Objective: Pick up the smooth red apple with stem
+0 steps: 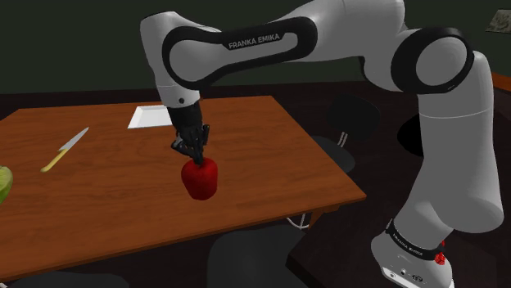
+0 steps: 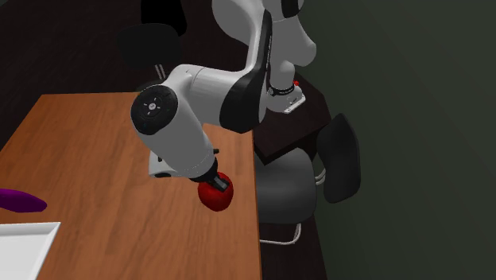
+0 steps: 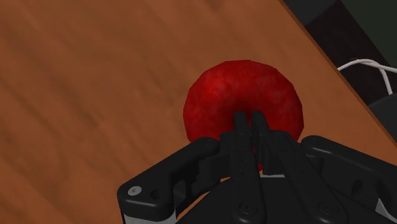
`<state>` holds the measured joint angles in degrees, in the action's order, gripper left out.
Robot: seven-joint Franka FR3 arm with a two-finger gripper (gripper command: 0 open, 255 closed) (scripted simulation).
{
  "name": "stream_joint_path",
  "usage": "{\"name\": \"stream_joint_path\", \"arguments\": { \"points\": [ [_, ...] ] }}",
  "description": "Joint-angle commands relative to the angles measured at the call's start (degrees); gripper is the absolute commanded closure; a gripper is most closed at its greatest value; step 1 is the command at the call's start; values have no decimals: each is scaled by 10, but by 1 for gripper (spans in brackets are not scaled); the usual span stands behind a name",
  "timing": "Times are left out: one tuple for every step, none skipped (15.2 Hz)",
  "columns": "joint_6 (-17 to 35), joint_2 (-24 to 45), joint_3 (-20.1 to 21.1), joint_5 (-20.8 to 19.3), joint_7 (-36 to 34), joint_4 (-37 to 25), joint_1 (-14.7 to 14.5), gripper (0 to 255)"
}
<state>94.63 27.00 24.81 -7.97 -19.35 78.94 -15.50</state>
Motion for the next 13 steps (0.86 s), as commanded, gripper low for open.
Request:
{"name": "stream_joint_path", "arguments": {
  "points": [
    [-16, -1, 1, 1, 0, -15, -2, 255],
    [-23, -1, 1, 1, 0, -23, -2, 255],
    [-31, -1, 1, 1, 0, -31, -3, 255],
    [-39, -1, 1, 1, 0, -39, -4, 255],
    [-47, 0, 1, 1, 0, -47, -5, 255],
    [-55, 0, 2, 1, 0, -56, -6, 255],
    [-63, 1, 2, 0, 0, -65, -8, 255],
    [-71, 2, 2, 0, 0, -75, -9, 255],
    [-80, 4, 2, 0, 0, -84, -10, 255],
    [-88, 5, 2, -1, 0, -94, -12, 255],
    [-97, 7, 2, -1, -1, -105, -13, 255],
    [-98, 7, 2, -1, -1, -106, -13, 255],
    [-98, 7, 2, -1, -1, -106, -14, 255]
  ]
}}
